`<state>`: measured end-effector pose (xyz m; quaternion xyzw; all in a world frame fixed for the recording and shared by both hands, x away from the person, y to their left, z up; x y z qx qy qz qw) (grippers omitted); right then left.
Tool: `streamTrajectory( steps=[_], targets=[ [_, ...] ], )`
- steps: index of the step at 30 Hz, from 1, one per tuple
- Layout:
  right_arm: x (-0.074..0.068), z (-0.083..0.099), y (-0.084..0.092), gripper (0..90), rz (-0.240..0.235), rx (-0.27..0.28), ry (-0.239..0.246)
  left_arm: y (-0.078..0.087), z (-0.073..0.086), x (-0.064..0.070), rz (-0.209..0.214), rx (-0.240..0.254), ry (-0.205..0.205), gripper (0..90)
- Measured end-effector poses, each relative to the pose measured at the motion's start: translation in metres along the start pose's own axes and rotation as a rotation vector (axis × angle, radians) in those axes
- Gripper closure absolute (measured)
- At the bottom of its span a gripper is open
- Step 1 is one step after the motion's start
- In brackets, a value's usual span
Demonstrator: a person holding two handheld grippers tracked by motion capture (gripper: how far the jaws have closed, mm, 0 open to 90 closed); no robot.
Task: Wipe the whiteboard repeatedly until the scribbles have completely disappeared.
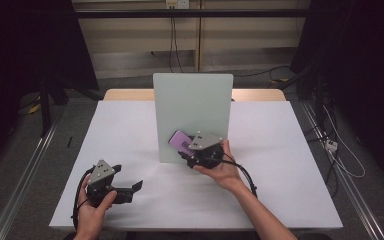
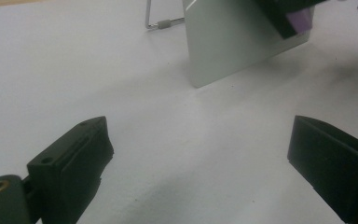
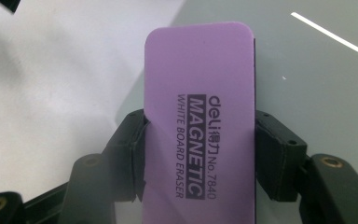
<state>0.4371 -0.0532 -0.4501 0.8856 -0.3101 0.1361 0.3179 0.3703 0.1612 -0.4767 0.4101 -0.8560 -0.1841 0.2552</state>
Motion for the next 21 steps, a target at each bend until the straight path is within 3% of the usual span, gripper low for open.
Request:
streamTrajectory(
  steps=[4,7,21],
  targets=[
    [0.017,0.004,0.018,41.7,0.035,-0.003,-0.013,-0.002,-0.001,0.001,0.002,-0.002,-0.004,5.8],
    [0.025,0.009,0.028,41.7,0.033,0.002,-0.043,-0.003,0.000,0.001,0.002,-0.005,-0.006,5.8],
    [0.031,0.021,0.062,41.6,-0.033,0.033,-0.143,0.001,0.003,-0.002,-0.008,-0.008,0.002,5.8]
  ],
)
Point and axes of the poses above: each handheld gripper's, and its own axes: y roughly backward along the jaws, z roughly out of its underside, x roughly to its right, the point moved 9 cm from there along -y, roughly forward along the jaws, and after that the axes turned 14 degrees about y, right-handed, at the moved point
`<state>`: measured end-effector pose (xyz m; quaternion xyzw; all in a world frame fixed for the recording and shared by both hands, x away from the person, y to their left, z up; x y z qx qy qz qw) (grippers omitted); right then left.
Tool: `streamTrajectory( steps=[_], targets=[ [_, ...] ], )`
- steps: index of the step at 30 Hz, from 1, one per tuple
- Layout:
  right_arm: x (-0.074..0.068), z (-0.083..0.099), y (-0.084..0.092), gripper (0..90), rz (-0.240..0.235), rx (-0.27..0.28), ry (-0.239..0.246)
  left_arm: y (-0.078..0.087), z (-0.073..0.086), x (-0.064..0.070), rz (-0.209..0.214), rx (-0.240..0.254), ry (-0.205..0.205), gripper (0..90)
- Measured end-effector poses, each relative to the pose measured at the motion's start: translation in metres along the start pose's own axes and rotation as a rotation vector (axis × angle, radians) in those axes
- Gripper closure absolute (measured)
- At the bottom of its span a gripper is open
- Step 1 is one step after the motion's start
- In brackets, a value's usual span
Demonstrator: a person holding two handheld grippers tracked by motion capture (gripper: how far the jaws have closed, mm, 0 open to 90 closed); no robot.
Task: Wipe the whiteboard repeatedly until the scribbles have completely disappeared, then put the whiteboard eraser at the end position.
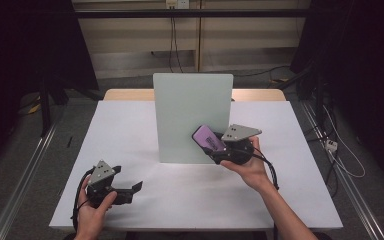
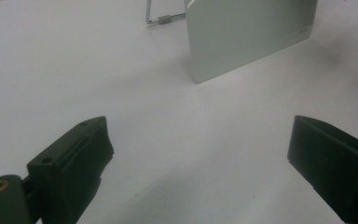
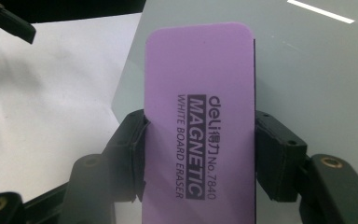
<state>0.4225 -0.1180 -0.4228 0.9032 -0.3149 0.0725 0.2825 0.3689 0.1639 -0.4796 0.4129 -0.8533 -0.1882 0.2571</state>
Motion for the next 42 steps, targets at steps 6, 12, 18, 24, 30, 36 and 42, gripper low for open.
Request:
streamTrajectory(
  steps=[6,12,18,24,30,36,42],
  targets=[
    [0.000,0.007,0.011,41.6,-0.015,-0.006,-0.040,-0.001,-0.002,-0.001,-0.001,0.001,0.001,5.8],
    [0.001,0.019,0.026,41.6,0.007,-0.020,-0.063,-0.005,-0.002,0.003,0.007,-0.009,-0.025,5.8],
    [0.017,0.028,0.044,41.6,0.059,-0.014,-0.114,-0.003,-0.002,0.003,0.005,-0.004,-0.018,5.8],
    [0.022,0.031,0.056,41.6,0.065,-0.010,-0.146,-0.001,-0.001,0.003,0.003,-0.006,-0.015,5.8],
    [0.013,0.035,0.051,41.6,0.014,-0.063,-0.129,-0.001,-0.001,0.003,-0.002,-0.001,-0.009,5.8],
    [0.001,0.035,0.041,41.6,-0.059,-0.110,-0.115,-0.003,-0.001,0.000,0.002,-0.008,-0.007,5.8],
    [-0.008,0.034,0.035,41.6,-0.083,-0.134,-0.106,-0.001,0.000,0.002,0.014,-0.008,-0.011,5.8]
  ],
)
Point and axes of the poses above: each handheld gripper's, and its own axes: y roughly backward along the jaws, z roughly out of its underside, x roughly to its right, the point moved 9 cm from there along -y, roughly forward along the jaws, and after that the axes turned 14 degrees about y, right-handed, at the moved point
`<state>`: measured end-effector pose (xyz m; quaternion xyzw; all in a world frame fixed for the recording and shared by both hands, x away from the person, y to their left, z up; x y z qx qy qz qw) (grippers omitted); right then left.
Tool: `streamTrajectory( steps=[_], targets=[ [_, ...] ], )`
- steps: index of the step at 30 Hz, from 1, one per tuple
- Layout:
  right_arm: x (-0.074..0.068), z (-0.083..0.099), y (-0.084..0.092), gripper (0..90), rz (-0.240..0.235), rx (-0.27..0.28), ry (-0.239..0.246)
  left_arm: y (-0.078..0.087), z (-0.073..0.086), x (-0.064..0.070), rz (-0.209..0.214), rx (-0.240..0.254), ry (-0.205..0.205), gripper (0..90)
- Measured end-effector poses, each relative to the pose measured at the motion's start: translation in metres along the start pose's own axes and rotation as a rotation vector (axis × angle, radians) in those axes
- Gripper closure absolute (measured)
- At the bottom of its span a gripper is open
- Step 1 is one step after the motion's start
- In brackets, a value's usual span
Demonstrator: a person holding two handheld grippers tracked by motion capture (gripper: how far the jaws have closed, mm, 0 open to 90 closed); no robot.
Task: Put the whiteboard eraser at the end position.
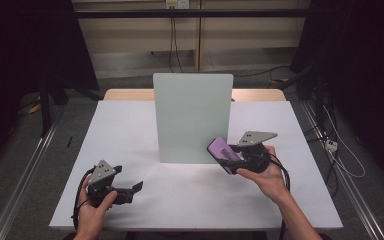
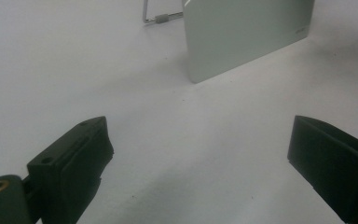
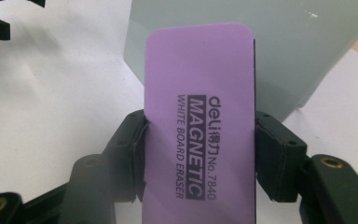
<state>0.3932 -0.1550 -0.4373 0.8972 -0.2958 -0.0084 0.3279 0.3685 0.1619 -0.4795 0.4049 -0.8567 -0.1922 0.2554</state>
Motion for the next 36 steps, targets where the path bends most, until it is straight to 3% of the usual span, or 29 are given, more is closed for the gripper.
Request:
streamTrajectory(
  steps=[13,36],
  targets=[
    [-0.021,-0.004,-0.012,41.6,-0.079,-0.057,0.060,0.000,-0.001,0.000,-0.003,0.006,0.010,5.8],
    [-0.043,-0.007,-0.030,41.6,-0.170,-0.122,0.105,0.004,0.000,-0.001,-0.020,0.010,0.005,5.8]
  ],
)
Point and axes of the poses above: each handheld gripper's, and its own axes: y roughly backward along the jaws, z roughly out of its underside, x roughly to its right, the point moved 9 cm from there along -y, roughly forward along the jaws, and after that the axes turned 14 degrees about y, right-handed, at the moved point
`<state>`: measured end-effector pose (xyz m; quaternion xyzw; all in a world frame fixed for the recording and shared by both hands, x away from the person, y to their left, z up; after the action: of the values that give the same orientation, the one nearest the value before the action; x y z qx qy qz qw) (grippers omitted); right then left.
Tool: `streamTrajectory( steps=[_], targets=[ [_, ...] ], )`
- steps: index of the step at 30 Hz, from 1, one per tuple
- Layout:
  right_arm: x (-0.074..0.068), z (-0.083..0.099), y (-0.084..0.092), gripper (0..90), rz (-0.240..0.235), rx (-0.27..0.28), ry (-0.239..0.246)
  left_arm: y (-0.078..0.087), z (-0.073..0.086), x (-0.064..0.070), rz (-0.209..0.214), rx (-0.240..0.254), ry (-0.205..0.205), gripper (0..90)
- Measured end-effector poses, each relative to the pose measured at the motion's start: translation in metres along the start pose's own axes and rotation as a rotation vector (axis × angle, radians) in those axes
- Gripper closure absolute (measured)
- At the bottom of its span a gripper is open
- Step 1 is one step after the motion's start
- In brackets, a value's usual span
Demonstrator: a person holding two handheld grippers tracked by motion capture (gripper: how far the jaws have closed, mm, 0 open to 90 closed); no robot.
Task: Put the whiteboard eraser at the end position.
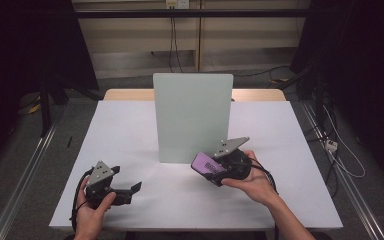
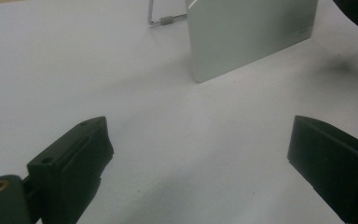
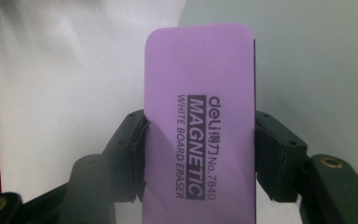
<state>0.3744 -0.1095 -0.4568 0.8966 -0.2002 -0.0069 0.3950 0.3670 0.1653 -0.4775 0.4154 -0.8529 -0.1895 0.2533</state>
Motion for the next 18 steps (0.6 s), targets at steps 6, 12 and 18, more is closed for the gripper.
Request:
streamTrajectory(
  steps=[6,12,18],
  targets=[
    [-0.006,-0.004,-0.007,41.6,-0.027,-0.019,0.028,-0.001,0.000,0.001,0.003,-0.002,0.004,5.8],
    [-0.018,-0.007,-0.015,41.6,-0.082,-0.047,0.061,0.000,0.000,0.001,0.003,-0.001,-0.002,5.8],
    [-0.025,-0.009,-0.018,41.6,-0.108,-0.054,0.075,0.000,0.000,0.000,0.001,-0.003,0.000,5.8]
  ],
)
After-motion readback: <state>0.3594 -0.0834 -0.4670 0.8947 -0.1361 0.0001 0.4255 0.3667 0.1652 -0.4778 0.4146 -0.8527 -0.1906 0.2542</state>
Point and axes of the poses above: each handheld gripper's, and its own axes: y roughly backward along the jaws, z roughly out of its underside, x roughly to its right, the point moved 9 cm from there along -y, roughly forward along the jaws, and after that the axes turned 14 degrees about y, right-handed, at the moved point
